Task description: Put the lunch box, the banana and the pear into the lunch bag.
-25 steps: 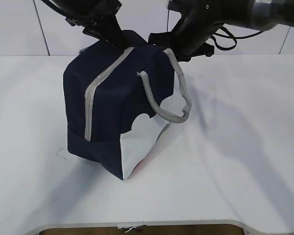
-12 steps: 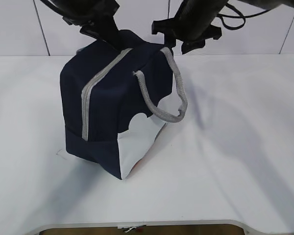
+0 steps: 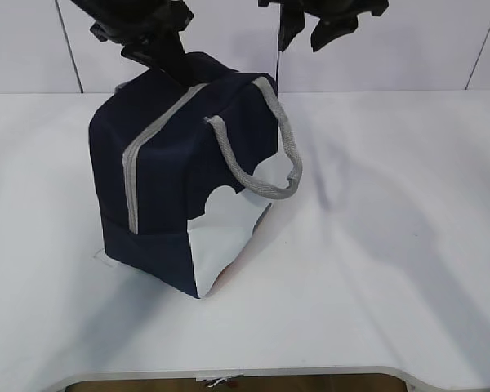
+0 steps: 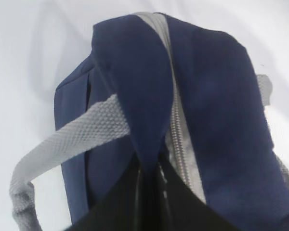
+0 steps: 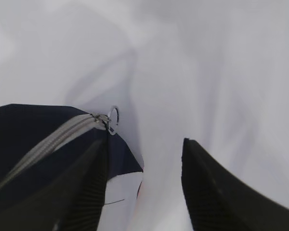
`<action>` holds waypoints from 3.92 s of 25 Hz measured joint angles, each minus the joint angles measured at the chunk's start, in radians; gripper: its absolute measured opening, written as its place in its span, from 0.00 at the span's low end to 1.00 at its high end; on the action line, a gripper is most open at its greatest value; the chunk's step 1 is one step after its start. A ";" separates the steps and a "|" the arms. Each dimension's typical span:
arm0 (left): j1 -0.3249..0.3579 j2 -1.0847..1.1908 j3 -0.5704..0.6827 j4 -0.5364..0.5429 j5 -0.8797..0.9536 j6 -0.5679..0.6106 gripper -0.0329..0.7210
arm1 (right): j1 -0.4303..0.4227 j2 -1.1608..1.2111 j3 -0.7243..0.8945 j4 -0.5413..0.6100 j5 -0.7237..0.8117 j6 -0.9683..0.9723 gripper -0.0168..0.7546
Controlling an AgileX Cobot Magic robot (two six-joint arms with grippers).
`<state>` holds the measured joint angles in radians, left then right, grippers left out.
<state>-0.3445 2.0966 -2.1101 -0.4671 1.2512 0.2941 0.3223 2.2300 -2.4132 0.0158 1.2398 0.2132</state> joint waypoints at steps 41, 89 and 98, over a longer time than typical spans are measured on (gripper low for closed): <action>0.000 -0.789 0.541 0.279 0.006 -0.141 0.60 | 0.000 -0.931 0.933 0.007 0.018 -0.165 0.55; -0.002 -2.091 1.542 0.338 -0.012 -0.112 0.44 | 0.000 -2.201 1.873 0.002 -0.002 -0.243 0.55; -0.002 -2.091 1.581 0.352 -0.128 -0.109 0.44 | 0.000 -2.248 1.889 0.000 -0.052 -0.245 0.55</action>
<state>-0.3463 0.0061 -0.5292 -0.1151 1.1231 0.1847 0.3223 -0.0180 -0.5246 0.0158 1.1877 -0.0317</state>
